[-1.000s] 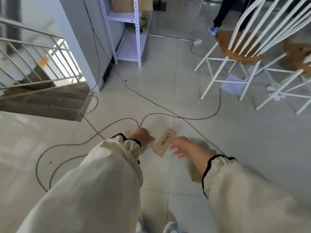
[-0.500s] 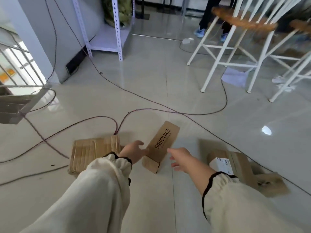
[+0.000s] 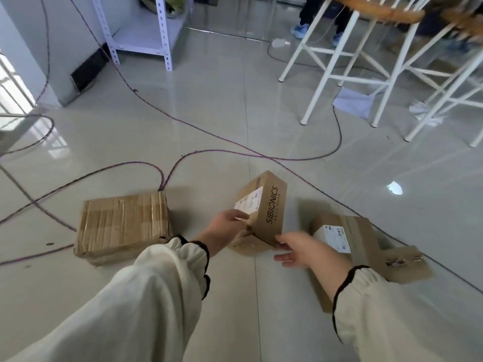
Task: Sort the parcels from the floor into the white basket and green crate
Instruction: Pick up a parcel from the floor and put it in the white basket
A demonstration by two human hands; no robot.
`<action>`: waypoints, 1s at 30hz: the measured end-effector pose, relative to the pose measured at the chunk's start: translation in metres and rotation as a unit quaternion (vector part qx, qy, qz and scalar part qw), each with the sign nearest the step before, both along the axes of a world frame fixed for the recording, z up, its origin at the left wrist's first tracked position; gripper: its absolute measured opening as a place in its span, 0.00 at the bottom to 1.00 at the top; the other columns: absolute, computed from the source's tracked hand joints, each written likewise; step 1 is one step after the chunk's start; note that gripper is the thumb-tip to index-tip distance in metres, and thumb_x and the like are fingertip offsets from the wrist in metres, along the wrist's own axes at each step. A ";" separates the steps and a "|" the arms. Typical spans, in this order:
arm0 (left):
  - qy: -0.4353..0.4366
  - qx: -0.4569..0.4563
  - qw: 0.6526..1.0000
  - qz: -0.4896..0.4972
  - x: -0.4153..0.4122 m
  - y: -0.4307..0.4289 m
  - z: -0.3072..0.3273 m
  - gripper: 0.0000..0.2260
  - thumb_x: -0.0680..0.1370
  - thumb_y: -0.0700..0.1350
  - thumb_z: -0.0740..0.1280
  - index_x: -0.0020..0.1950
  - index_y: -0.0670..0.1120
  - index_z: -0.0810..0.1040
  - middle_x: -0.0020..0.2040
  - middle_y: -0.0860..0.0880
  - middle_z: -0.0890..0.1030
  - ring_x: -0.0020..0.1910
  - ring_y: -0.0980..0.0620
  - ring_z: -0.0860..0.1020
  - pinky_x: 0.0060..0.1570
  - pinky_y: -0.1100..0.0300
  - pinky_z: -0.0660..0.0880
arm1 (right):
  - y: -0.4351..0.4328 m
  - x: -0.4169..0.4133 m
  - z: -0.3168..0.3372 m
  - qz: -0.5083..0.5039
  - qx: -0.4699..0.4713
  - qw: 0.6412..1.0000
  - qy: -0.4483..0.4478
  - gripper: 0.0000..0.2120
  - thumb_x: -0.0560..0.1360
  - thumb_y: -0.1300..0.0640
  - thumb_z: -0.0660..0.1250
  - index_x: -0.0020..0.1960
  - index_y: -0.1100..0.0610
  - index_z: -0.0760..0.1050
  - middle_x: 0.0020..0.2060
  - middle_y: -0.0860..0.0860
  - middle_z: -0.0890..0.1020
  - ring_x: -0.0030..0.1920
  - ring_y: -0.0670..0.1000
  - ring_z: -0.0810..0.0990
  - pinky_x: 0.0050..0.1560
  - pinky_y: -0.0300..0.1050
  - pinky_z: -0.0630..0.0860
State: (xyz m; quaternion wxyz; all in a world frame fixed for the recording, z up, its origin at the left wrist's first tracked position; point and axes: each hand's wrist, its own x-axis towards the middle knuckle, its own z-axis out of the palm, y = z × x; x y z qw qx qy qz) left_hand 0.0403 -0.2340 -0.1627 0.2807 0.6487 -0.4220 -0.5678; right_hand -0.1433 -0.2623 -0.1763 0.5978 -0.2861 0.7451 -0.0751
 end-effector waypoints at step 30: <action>-0.132 0.026 0.958 0.252 0.020 -0.022 -0.059 0.25 0.78 0.48 0.62 0.73 0.42 0.64 0.66 0.42 0.73 0.57 0.45 0.74 0.50 0.59 0.68 | -0.025 -0.015 -0.022 0.062 -0.216 0.927 0.299 0.19 0.79 0.52 0.53 0.60 0.63 0.73 0.55 0.60 0.79 0.53 0.61 0.78 0.47 0.45 0.70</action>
